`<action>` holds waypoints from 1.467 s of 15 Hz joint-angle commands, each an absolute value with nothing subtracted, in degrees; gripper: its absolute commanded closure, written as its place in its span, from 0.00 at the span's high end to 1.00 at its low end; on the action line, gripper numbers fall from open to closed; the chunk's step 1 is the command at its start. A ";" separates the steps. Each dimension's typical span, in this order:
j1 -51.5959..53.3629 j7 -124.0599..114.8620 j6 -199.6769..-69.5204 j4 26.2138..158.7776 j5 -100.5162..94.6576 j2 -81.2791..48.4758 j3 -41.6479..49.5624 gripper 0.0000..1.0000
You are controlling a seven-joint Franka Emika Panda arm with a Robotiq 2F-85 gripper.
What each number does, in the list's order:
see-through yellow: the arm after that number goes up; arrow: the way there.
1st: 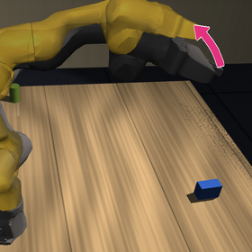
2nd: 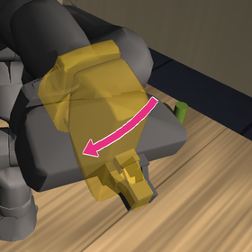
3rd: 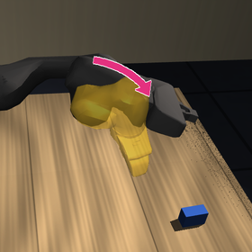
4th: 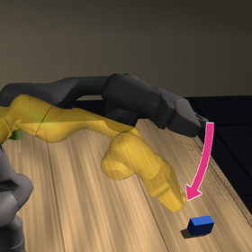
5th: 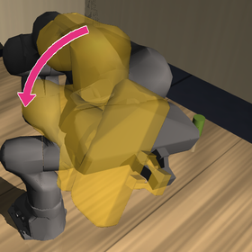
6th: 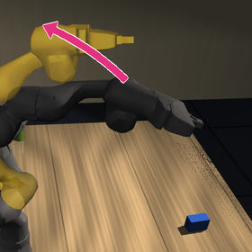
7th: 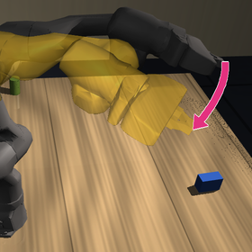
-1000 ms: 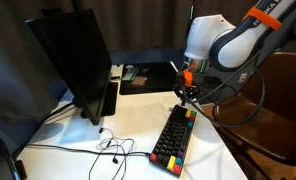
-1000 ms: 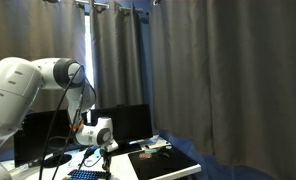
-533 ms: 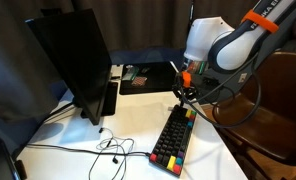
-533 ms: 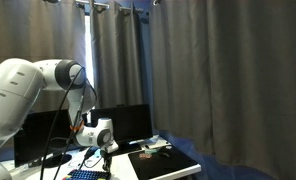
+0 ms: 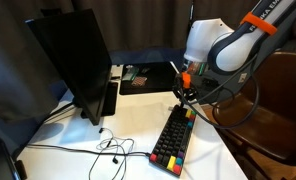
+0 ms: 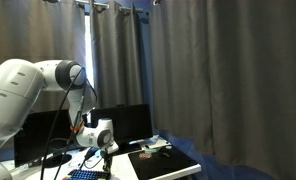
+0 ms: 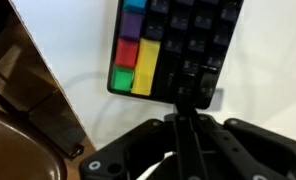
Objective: Press a button on the right side of the keyboard
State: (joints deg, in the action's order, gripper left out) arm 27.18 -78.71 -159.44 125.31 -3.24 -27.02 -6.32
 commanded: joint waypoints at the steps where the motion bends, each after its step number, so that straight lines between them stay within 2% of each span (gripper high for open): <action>1: 28.82 -80.06 -160.42 124.10 -2.47 -28.33 -5.25 0.00; 13: 29.12 -80.21 -160.39 123.73 -2.57 -29.25 -4.86 0.00; 22: 29.10 -80.12 -159.40 124.61 -2.98 -25.35 -4.03 0.00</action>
State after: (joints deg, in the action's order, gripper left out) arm 27.99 -79.04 -159.50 124.30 -3.23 -27.46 -5.14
